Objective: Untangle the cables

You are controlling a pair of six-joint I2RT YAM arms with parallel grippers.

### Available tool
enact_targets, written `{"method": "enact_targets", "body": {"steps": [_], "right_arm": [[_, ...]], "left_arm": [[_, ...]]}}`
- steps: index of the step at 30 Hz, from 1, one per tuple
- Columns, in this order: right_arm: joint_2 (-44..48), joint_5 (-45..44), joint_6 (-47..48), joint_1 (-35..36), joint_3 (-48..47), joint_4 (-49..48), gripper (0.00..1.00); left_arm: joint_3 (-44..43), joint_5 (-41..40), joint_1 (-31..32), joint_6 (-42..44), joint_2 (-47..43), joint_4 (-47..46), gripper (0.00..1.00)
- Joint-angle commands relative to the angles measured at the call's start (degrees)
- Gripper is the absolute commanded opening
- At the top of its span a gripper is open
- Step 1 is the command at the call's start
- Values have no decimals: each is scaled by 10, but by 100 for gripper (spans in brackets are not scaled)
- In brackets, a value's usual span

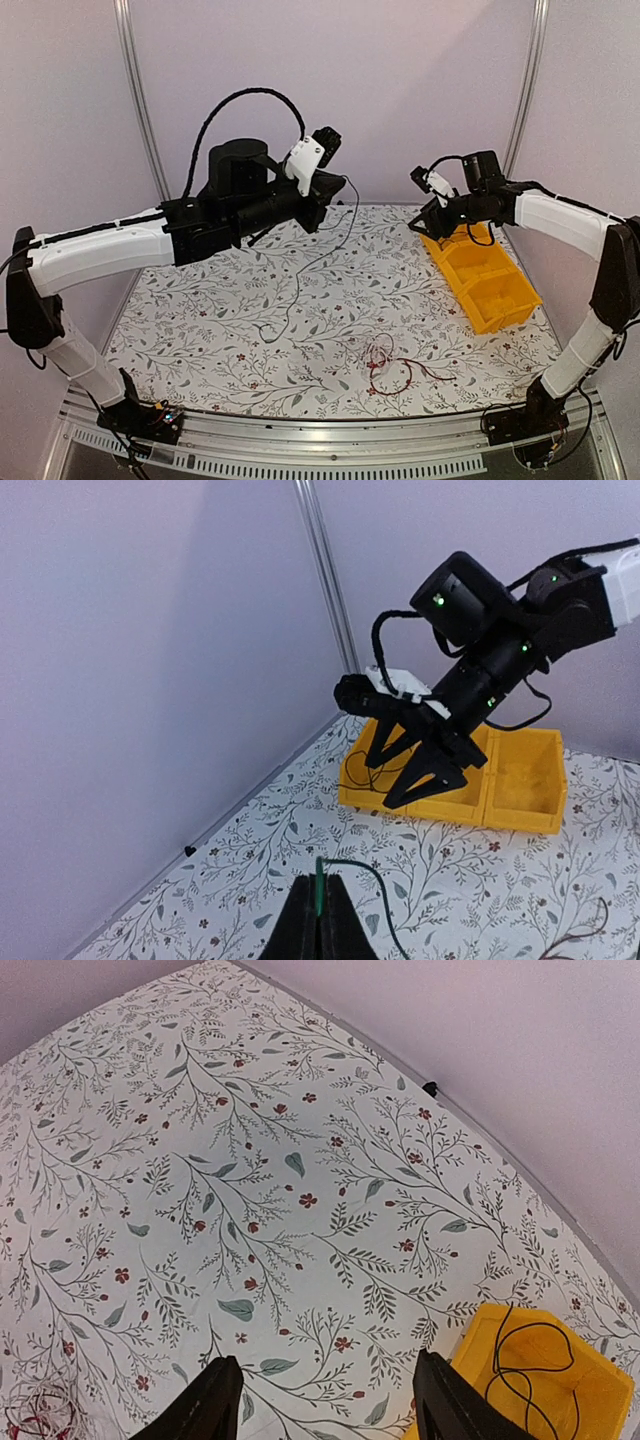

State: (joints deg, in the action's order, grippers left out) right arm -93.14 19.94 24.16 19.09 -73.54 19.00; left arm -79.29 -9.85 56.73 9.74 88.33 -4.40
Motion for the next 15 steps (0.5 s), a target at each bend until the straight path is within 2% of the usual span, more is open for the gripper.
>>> {"method": "enact_targets", "body": {"steps": [1, 3, 5, 7, 10, 15], "right_arm": [[31, 124, 69, 1, -48, 84, 62], [36, 198, 93, 9, -63, 115, 60], [43, 236, 90, 33, -73, 127, 59], [38, 237, 89, 73, -91, 151, 59], [18, 218, 96, 128, -134, 183, 61], [-38, 249, 72, 154, -209, 207, 63]], "left_arm": [[40, 58, -28, 6, 5, -33, 0], [55, 72, -39, 3, 4, -46, 0], [76, 91, -53, -13, -3, -61, 0], [108, 120, -69, -40, -16, -85, 0], [148, 108, -67, -39, -31, -108, 0], [149, 106, -52, -42, -23, -105, 0]]}}
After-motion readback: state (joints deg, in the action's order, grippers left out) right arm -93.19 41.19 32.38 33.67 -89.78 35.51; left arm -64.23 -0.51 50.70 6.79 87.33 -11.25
